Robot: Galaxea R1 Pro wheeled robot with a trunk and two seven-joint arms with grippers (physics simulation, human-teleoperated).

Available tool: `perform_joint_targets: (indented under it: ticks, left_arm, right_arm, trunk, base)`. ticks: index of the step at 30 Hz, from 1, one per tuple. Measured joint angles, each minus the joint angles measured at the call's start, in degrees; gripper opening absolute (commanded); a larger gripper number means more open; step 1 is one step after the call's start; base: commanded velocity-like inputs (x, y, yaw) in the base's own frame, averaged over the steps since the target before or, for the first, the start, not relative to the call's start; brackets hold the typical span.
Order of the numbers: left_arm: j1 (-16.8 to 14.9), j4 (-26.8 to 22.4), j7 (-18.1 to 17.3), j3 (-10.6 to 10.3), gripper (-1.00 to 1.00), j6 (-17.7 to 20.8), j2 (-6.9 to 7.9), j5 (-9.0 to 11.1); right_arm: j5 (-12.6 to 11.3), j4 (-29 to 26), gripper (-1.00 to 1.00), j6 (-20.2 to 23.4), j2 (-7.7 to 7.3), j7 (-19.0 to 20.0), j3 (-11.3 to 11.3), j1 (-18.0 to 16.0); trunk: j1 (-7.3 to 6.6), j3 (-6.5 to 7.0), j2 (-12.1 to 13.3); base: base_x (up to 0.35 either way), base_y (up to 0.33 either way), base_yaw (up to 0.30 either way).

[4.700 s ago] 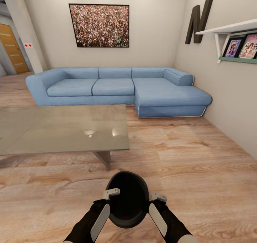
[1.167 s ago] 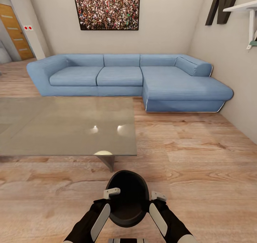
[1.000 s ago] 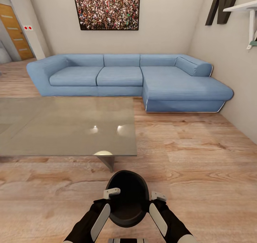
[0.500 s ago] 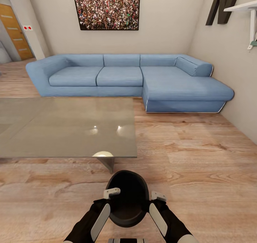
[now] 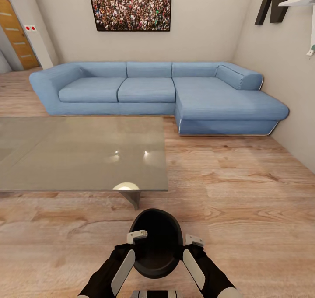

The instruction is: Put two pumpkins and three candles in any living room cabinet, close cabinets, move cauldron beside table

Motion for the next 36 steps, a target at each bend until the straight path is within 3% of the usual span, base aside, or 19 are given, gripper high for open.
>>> perform_joint_targets:
  ticks: [8,14,36]
  left_arm:
    - [0.02,0.01,0.03,0.03,-1.0,0.1,0.0,0.02]
    - [0.04,0.02,-0.04,0.07,-1.0,0.12,0.0,-0.04]
    - [0.01,0.02,-0.05,0.08,-1.0,0.09,0.0,-0.06]
  right_arm:
    - [-0.25,0.02,-1.0,0.02,0.06,-0.27,-0.03,0.03]
    - [-0.35,0.03,-1.0,0.03,0.08,-0.39,-0.01,0.02]
    - [-0.21,0.01,-1.0,-0.01,0.09,-0.3,-0.08,0.02]
  trunk:
    - [0.0,0.0,0.0]
    - [0.16,-1.33,-0.08]
    - [0.14,-1.33,-0.08]
  base:
    - [0.0,0.0,0.0]
    - [0.0,0.0,0.0]
    - [0.078,0.0,0.0]
